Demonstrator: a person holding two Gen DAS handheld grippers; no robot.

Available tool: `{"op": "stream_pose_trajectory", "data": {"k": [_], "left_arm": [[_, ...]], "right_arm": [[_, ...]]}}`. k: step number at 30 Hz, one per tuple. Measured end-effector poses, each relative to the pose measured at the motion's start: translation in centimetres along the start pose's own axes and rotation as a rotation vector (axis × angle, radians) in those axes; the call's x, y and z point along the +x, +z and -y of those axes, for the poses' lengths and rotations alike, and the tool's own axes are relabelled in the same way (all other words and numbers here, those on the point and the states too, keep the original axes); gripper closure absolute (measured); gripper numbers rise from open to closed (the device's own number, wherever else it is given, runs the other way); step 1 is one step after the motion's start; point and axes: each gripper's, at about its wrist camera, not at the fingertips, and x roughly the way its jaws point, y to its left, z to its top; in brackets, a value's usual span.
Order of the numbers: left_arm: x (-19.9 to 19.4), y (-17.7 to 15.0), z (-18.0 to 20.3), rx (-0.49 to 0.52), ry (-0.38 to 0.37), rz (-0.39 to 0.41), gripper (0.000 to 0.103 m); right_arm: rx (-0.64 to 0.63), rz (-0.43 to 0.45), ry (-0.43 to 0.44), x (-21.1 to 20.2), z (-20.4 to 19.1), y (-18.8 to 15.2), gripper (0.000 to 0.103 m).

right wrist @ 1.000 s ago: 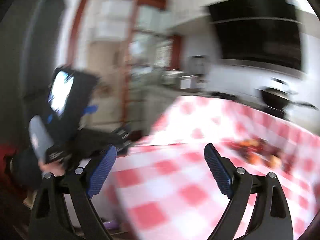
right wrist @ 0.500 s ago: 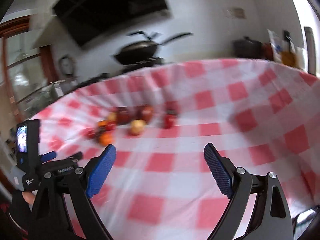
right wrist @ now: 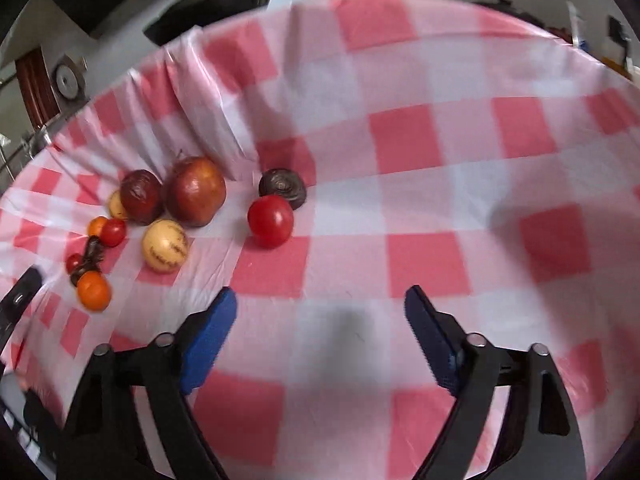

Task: Organize fruits
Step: 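Move both grippers back toward the fruits on the table, then grasp the small orange with the left gripper while the right grasps the red tomato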

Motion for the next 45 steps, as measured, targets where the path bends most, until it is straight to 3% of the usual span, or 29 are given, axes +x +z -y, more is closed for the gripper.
{"op": "stream_pose_trajectory", "data": {"k": [2, 5, 13, 15, 16, 21, 24, 30, 34, 39, 42, 45], "left_arm": [[1.0, 0.2, -1.1, -0.067, -0.045, -0.062, 0.002], [2.1, 0.0, -1.8, -0.105, -0.049, -0.113, 0.002], [2.6, -0.5, -1.4, -0.081, -0.046, -0.139, 0.002], [2.6, -0.6, -1.4, -0.077, -0.045, -0.143, 0.002], [2.6, -0.6, -1.5, -0.079, -0.047, -0.145, 0.002], [2.6, -0.6, -1.5, -0.069, -0.046, -0.152, 0.002], [2.6, -0.7, -1.4, -0.057, -0.050, -0.163, 0.002], [2.6, -1.1, -0.4, -0.009, -0.056, -0.177, 0.002], [2.5, -1.6, 1.0, 0.063, -0.061, -0.173, 0.002], [3.7, -2.0, 1.6, 0.058, -0.066, -0.233, 0.003], [5.7, -2.2, 1.8, 0.033, -0.041, -0.314, 0.019], [6.9, -1.7, 2.7, 0.037, -0.007, -0.305, 0.028]], "right_arm": [[-0.017, -0.002, -0.009, 1.5, -1.1, 1.2, 0.023], [-0.047, -0.052, -0.019, 3.9, -2.4, 2.3, 0.031], [-0.080, -0.113, -0.061, 7.6, -4.3, 4.3, 0.049], [-0.096, -0.105, -0.068, 7.5, -4.6, 4.1, 0.066], [-0.097, -0.104, -0.058, 7.2, -4.6, 3.9, 0.067], [-0.051, -0.059, 0.003, 4.5, -4.2, 1.9, 0.067], [0.032, -0.015, 0.093, 2.8, -3.2, 0.6, 0.067], [0.151, 0.020, 0.186, 2.0, -1.7, -0.4, 0.067], [0.161, 0.025, 0.206, 2.1, -1.6, 0.1, 0.067], [0.177, 0.019, 0.219, 2.0, -1.1, 0.2, 0.067], [0.182, 0.014, 0.222, 1.9, -0.8, 0.1, 0.067], [0.181, 0.013, 0.223, 1.9, -0.8, 0.1, 0.067]]}}
